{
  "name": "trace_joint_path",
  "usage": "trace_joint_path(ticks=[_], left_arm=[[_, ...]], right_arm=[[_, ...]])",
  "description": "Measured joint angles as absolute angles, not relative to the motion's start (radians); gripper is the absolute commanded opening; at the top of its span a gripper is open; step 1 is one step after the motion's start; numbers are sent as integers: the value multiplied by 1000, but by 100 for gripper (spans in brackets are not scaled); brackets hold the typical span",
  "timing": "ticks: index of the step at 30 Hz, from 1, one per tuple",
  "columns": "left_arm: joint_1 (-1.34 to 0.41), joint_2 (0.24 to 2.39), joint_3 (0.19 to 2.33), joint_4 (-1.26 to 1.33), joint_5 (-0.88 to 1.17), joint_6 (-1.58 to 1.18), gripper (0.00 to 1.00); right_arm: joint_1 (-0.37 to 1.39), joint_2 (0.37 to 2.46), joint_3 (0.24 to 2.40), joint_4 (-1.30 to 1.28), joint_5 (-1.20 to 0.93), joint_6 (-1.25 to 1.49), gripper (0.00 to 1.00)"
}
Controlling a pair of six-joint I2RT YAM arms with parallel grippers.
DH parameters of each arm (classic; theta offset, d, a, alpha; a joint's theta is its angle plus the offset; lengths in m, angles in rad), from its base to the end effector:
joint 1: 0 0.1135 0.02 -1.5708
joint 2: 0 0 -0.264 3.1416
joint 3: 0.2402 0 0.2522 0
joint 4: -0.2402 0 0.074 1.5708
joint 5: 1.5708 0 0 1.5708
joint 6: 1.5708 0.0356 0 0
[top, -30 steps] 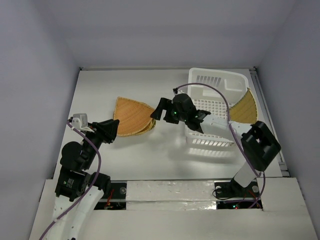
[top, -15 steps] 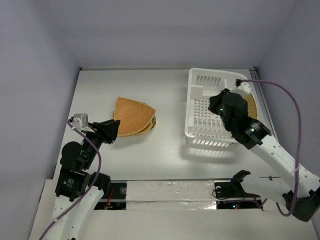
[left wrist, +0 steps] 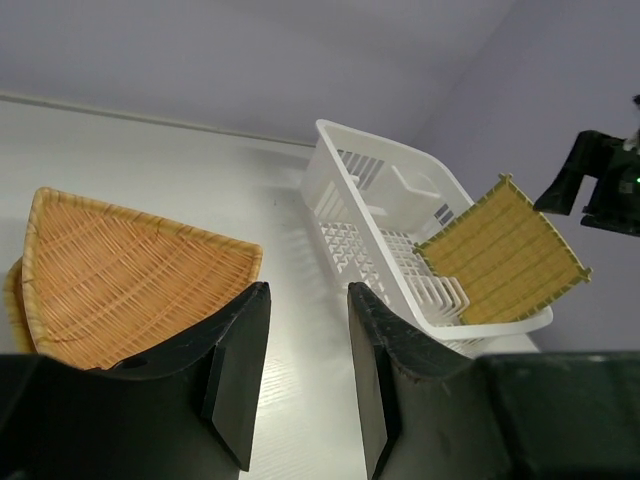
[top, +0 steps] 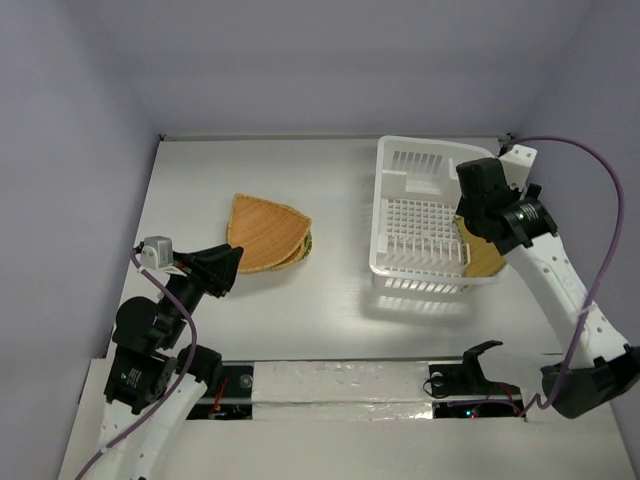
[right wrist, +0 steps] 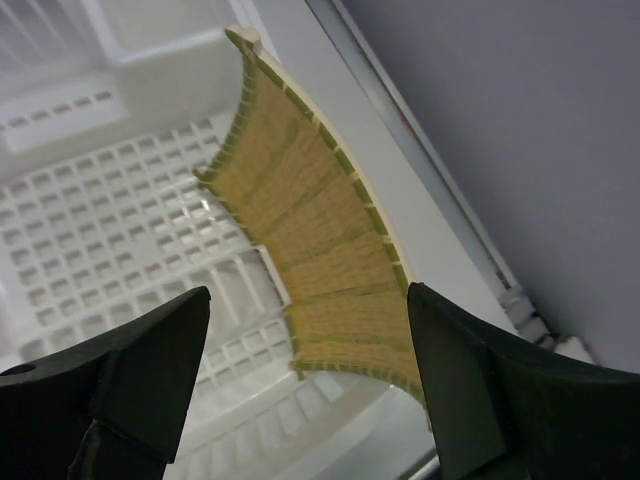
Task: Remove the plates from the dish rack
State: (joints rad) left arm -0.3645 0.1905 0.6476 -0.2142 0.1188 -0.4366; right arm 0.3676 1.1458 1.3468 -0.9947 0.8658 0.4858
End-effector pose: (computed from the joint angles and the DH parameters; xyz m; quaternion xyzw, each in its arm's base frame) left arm 0.0548 -0.0254 0.3517 0.0246 0.6164 -0.3402 0.7097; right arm 0.2032 0.0492 0.3925 0.2083 0.8292 -0.2111 0.4737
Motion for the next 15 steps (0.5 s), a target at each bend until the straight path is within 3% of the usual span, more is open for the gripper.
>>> trace_joint_path(ticks=[6,15], left_arm=[[-393,176,648,-215,110,-437,34],[-413,172,648,-215,97,-437,35]], right_arm=[[276,1260,1374,-1092,857,410,84],[67,1312,1378,-1028,688,260,67]])
